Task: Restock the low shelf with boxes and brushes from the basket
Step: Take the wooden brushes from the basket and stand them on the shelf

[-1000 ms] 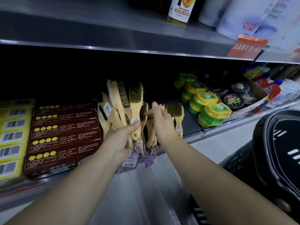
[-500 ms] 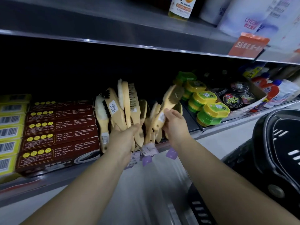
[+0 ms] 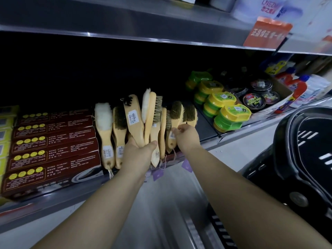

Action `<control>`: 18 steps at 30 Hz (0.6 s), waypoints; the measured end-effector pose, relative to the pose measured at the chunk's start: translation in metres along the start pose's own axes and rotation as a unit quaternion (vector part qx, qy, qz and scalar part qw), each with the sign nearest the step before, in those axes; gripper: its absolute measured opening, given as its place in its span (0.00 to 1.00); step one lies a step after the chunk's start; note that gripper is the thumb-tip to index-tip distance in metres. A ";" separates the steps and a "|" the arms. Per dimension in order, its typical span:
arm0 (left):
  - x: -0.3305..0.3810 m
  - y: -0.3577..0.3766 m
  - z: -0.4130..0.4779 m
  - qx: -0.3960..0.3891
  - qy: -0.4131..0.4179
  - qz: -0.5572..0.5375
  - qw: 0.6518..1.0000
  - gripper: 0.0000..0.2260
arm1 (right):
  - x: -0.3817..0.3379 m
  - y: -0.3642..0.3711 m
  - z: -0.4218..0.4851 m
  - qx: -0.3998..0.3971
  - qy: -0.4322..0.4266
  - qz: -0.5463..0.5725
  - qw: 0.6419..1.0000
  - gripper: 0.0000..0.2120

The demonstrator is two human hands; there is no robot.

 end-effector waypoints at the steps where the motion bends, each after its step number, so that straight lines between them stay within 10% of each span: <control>1: 0.000 0.000 0.000 -0.002 0.000 -0.001 1.000 0.14 | -0.001 0.000 0.001 -0.001 -0.010 -0.004 1.000 0.17; 18: 0.010 0.005 -0.005 -0.032 0.014 -0.027 0.999 0.13 | -0.010 -0.010 -0.004 0.059 -0.052 0.023 0.997 0.17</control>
Point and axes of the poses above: each hand's wrist, its own z-axis towards the middle knuckle, its own y-axis out of the palm, x = y × z, the point moved 4 cm from there along z, towards the middle knuckle, and after that the axes turned 4 degrees about -x, right-handed, at the moved point
